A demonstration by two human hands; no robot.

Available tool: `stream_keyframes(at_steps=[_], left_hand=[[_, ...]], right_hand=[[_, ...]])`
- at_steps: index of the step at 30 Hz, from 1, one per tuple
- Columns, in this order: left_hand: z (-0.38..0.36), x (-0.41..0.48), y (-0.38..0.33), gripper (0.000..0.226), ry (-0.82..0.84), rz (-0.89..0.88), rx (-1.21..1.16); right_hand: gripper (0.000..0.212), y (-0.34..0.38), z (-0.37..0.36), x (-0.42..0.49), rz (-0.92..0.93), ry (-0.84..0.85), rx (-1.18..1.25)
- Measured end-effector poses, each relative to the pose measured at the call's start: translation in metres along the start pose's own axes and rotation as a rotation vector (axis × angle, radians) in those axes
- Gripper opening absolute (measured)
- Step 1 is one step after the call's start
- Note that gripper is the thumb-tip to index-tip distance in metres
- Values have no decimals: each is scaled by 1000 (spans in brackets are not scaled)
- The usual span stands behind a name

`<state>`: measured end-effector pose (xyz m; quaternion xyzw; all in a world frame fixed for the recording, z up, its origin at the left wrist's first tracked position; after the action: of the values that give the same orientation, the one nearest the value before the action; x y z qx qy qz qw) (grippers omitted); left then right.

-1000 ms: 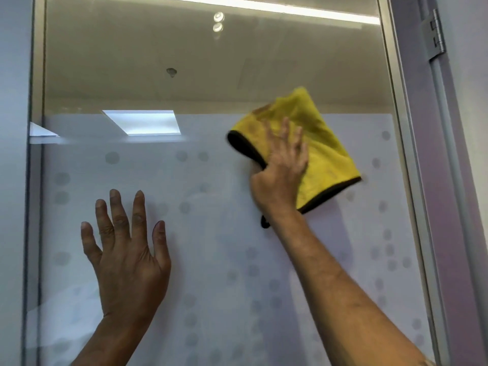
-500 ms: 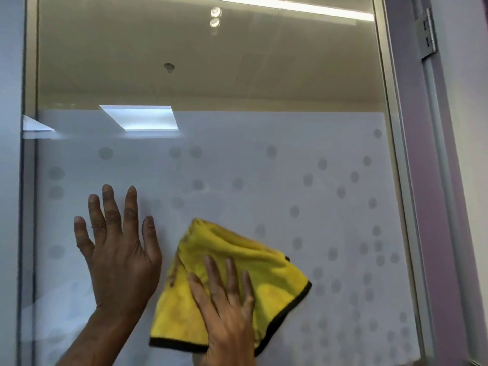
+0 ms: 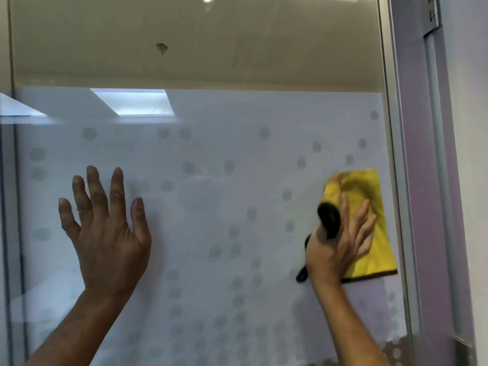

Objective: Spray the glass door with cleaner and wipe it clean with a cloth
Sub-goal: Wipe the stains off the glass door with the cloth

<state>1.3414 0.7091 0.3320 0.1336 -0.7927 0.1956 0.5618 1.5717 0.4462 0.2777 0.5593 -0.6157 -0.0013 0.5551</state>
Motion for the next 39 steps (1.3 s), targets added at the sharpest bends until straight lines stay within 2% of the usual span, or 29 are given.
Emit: stream_keyframes(at_steps=[5,8,15,21,23,26,30,35,39], left_hand=[[0,0,1,59,-6,-3,7],[-1,0,1,59,-9,-2,10],[0,0,1,58,12,-6,28],[0,-1,0,56,-12,-23,33],[0,-1,4,61,15,-41,30],[1,0,8,79,59,-95,69],[0,1,2,57,-12,-24,34],[1,0,3,57,8,-5,22],[3,0,-1,57,20,6,33]], right_hand=[[59,43,-33,68,-195,4,72],[71,81,-42,90,-169,36,171],[77,193,-55,67,342,244,298],[76,225,-32,-26,637,419,548],[79,213,-20,-62,680,459,580],[81,173,2,-101,633,504,599],[70,109,33,-133,569,474,551],[55,22,61,-136,511,384,364],[47,-31,70,-116,330,284,219]])
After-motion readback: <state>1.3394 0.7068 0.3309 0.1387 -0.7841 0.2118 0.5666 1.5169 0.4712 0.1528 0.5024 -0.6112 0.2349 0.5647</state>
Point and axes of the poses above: each hand's wrist, its own x-axis towards the middle knuckle, its own z-axis out of the back of the hand, y = z × x, the point moved 2 cm from there along x, towards the middle knuckle, and after that the axes turned 13 degrees about -y, right-handed, at the moved point
